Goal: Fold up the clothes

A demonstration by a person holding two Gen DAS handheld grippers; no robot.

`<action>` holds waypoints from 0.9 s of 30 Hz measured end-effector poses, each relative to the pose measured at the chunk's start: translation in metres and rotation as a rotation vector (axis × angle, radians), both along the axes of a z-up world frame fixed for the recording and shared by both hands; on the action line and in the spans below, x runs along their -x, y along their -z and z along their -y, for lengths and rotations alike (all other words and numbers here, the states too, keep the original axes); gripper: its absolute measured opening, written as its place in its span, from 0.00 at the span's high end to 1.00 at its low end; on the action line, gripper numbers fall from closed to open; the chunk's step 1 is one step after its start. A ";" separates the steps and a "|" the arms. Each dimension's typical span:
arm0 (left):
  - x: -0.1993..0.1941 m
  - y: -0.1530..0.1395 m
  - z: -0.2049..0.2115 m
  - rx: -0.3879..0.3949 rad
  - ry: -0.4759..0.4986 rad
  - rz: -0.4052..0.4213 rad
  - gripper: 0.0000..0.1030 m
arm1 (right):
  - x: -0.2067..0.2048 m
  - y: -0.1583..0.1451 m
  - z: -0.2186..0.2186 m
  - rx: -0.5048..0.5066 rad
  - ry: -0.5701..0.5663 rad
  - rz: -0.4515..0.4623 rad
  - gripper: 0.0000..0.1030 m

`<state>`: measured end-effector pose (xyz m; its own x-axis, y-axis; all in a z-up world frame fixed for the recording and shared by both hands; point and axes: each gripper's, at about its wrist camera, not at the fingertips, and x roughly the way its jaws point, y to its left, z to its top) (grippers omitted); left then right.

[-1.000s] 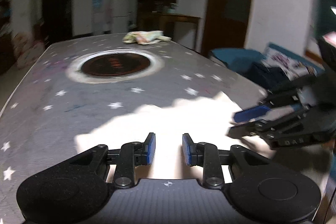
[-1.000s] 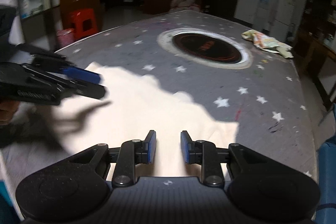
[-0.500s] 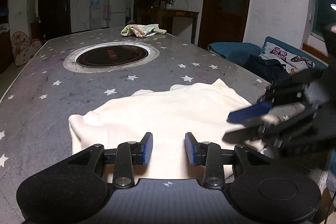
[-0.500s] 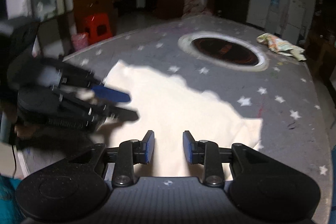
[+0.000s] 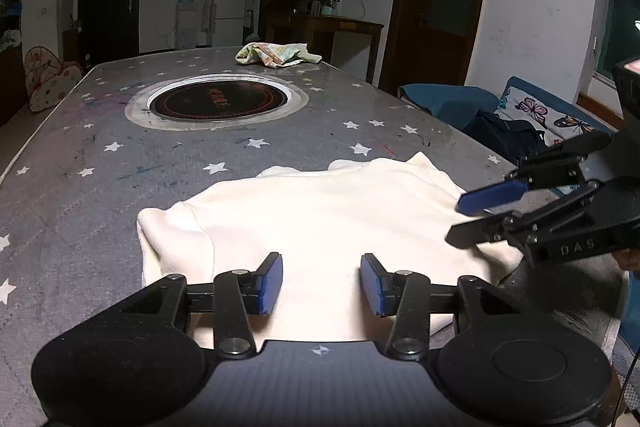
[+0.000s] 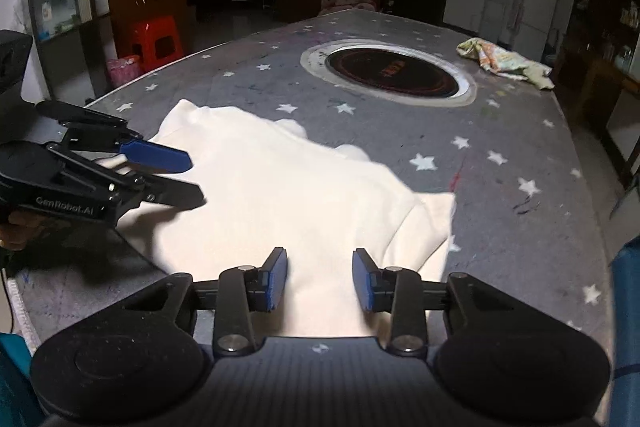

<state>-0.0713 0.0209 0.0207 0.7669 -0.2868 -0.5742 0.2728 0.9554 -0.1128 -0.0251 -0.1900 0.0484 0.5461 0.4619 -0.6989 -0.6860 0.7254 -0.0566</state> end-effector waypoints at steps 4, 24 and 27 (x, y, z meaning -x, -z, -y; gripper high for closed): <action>0.001 0.000 0.002 0.003 -0.001 0.001 0.49 | -0.008 -0.011 -0.007 -0.021 -0.003 0.021 0.66; 0.003 0.003 0.000 0.027 0.011 0.006 0.40 | -0.055 -0.003 -0.031 -0.035 0.040 -0.032 0.66; 0.003 0.003 0.000 0.032 0.013 0.007 0.40 | -0.056 0.001 -0.040 -0.038 0.020 -0.044 0.66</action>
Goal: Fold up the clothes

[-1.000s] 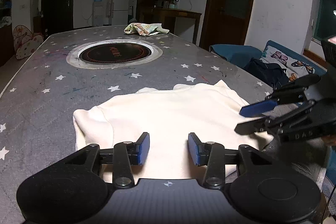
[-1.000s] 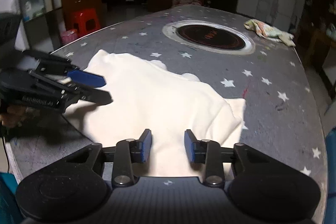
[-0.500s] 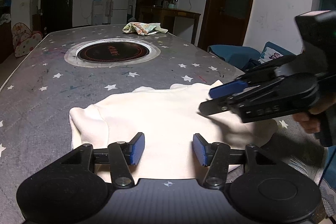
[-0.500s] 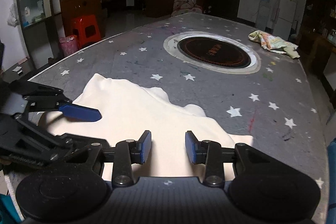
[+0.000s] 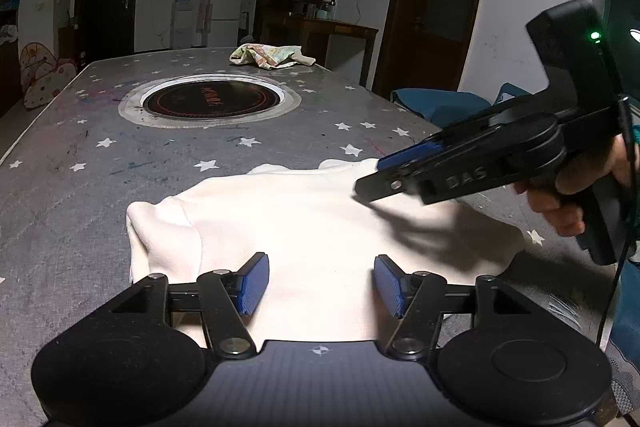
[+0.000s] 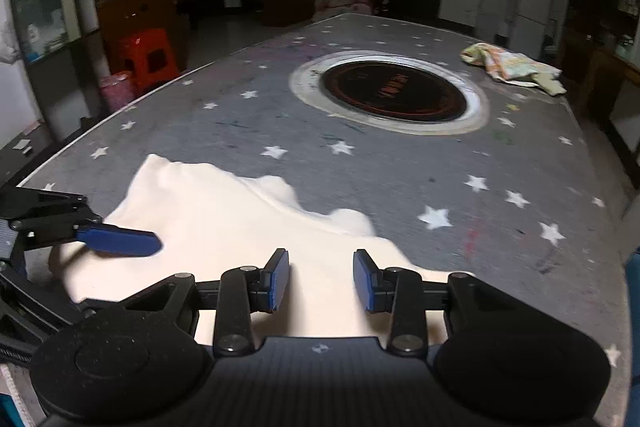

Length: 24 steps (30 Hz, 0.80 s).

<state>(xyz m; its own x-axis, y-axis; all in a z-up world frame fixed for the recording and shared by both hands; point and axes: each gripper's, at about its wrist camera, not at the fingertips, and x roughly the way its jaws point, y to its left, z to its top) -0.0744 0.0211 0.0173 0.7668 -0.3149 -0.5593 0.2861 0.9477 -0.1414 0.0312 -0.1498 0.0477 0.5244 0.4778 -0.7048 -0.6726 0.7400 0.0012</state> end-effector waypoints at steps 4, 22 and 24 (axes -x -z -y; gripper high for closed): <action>0.000 0.000 -0.002 0.012 0.001 -0.001 0.40 | -0.008 0.008 -0.005 0.011 0.016 -0.024 0.66; 0.014 0.001 -0.027 0.097 0.014 -0.016 0.33 | -0.018 0.002 -0.089 0.059 -0.136 -0.054 0.73; 0.014 0.001 -0.029 0.105 0.019 -0.017 0.32 | -0.020 0.006 -0.097 0.082 -0.138 -0.050 0.73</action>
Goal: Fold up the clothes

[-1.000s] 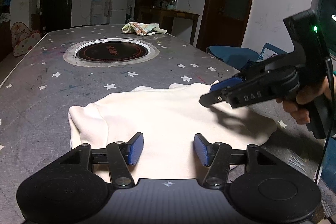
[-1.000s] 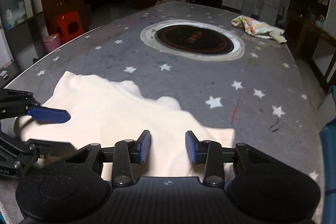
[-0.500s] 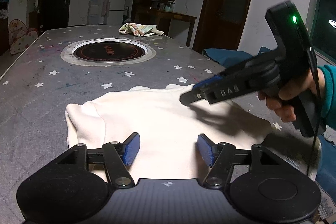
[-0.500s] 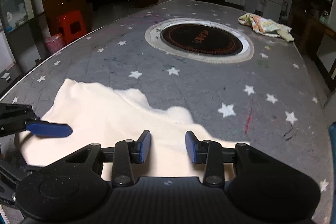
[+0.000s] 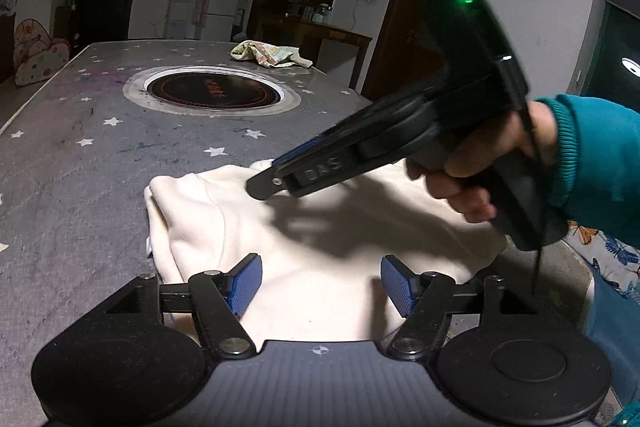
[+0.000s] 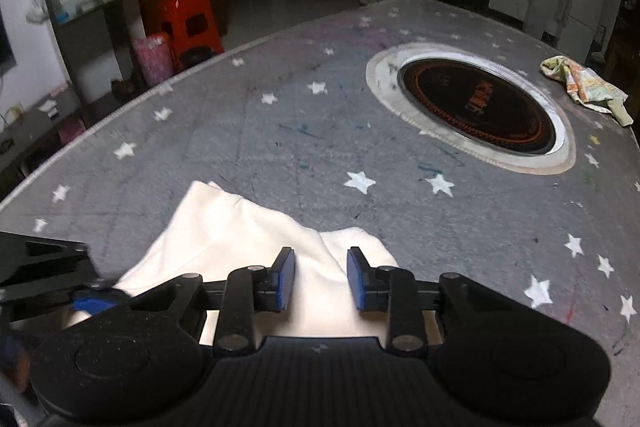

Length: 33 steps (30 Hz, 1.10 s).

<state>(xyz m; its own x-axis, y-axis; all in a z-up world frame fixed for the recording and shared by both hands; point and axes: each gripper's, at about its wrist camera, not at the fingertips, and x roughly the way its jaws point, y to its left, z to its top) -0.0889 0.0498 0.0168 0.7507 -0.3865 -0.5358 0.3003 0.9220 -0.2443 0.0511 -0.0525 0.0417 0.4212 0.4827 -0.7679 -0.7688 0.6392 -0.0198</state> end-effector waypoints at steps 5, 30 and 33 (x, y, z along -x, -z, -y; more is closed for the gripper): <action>0.002 0.000 -0.004 0.016 0.011 -0.004 0.31 | 0.002 -0.011 -0.006 -0.002 -0.010 0.021 0.73; 0.001 -0.010 -0.013 0.035 -0.038 0.010 0.24 | 0.048 -0.028 0.049 -0.030 0.003 0.027 0.73; -0.002 -0.009 -0.014 0.036 -0.059 0.005 0.23 | 0.059 -0.026 0.079 -0.038 0.057 0.016 0.73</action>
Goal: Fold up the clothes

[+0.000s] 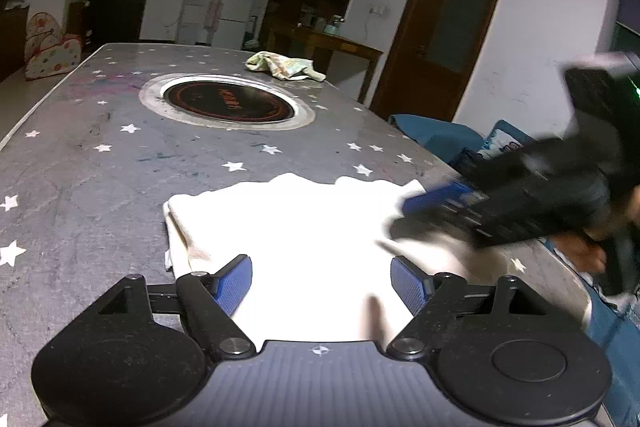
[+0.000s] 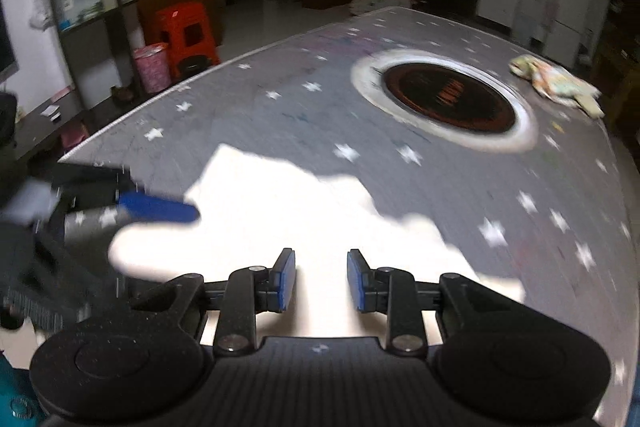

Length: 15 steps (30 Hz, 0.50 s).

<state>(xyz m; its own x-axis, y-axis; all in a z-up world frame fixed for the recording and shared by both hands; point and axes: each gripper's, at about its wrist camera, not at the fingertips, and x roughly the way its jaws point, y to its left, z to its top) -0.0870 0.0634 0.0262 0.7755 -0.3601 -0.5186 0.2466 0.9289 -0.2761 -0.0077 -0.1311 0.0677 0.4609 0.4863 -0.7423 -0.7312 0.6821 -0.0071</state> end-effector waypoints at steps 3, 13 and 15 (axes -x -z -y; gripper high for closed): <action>-0.002 0.001 0.002 -0.009 -0.014 -0.006 0.23 | 0.010 0.005 0.027 -0.003 0.049 -0.012 0.73; -0.004 0.003 0.017 -0.083 -0.039 -0.010 0.22 | 0.025 0.015 0.081 -0.066 0.129 -0.031 0.75; -0.004 0.003 0.019 -0.092 -0.043 -0.011 0.21 | 0.020 0.010 0.081 -0.079 0.129 -0.010 0.74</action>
